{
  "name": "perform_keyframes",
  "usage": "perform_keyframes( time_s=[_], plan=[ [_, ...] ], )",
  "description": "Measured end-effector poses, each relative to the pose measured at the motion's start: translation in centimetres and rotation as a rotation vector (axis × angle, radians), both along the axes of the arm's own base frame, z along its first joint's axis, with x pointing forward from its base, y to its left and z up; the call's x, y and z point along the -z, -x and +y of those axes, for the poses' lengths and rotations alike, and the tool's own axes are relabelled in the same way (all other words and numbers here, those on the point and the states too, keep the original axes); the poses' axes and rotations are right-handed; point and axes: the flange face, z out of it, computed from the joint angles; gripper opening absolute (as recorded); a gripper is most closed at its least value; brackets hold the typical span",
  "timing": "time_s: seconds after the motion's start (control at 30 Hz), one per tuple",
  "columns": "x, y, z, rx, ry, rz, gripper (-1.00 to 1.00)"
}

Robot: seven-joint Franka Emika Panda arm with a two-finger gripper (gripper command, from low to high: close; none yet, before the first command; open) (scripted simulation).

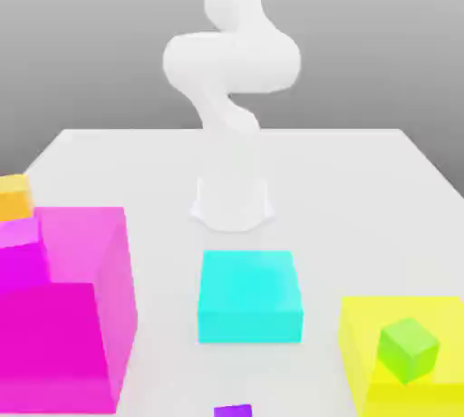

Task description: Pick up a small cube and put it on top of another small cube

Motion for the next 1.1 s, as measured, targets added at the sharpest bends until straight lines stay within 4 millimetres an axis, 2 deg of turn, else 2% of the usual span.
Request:
perform_keyframes(
  time_s=[0.13,0.27,0.4,0.53,0.77,0.97,1.1],
  plan=[
    [5.4,-5.0,0.0,-0.017,0.008,0.103,0.0],
    [11.2,-9.0,0.1,-0.033,0.015,0.202,0.0],
    [17.6,-12.3,0.2,-0.05,0.022,0.301,0.0],
    [24.5,-14.6,0.2,-0.067,0.029,0.4,0.0],
    [37.1,-16.4,0.3,-0.097,0.041,0.573,0.0],
    [48.0,-15.6,0.3,-0.122,0.051,0.716,0.0],
    [54.0,-15.4,0.3,-0.126,0.053,0.735,0.0]
  ],
)
